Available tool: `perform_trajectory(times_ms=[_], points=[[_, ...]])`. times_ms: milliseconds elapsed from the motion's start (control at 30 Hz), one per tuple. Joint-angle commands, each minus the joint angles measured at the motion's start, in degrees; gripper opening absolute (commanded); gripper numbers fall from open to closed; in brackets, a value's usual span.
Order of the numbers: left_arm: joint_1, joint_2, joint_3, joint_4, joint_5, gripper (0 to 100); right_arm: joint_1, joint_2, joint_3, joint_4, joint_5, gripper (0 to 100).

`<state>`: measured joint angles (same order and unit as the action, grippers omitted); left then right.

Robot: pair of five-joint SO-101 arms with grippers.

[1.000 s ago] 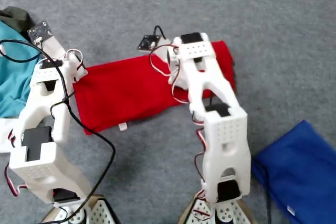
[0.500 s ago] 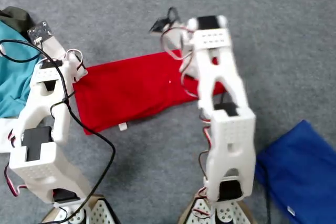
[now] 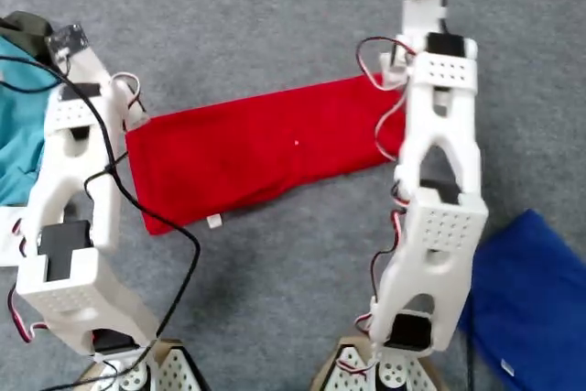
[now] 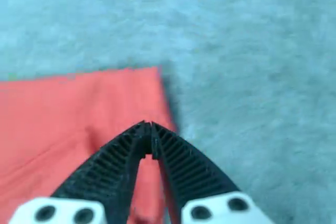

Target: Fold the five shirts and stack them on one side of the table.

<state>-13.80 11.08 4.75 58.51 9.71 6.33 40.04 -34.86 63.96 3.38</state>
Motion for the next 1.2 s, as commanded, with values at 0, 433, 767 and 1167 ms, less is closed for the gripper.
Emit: perform_trajectory(times_ms=[0,433,767,1167], points=[[-0.26,-1.01,-7.38,14.59,-2.46,2,3.12,-0.22,0.13,-5.10,-0.97,0.5],[0.53,-0.48,-1.32,15.65,6.51,24,5.49,0.04,0.48,-8.70,1.32,0.5],[-1.14,-0.48,6.86,7.91,0.79,23,5.49,0.13,0.48,-8.79,1.32,0.5],[-1.67,2.77,7.82,7.38,-8.53,16,5.23,0.13,0.48,-8.79,1.41,0.5]])
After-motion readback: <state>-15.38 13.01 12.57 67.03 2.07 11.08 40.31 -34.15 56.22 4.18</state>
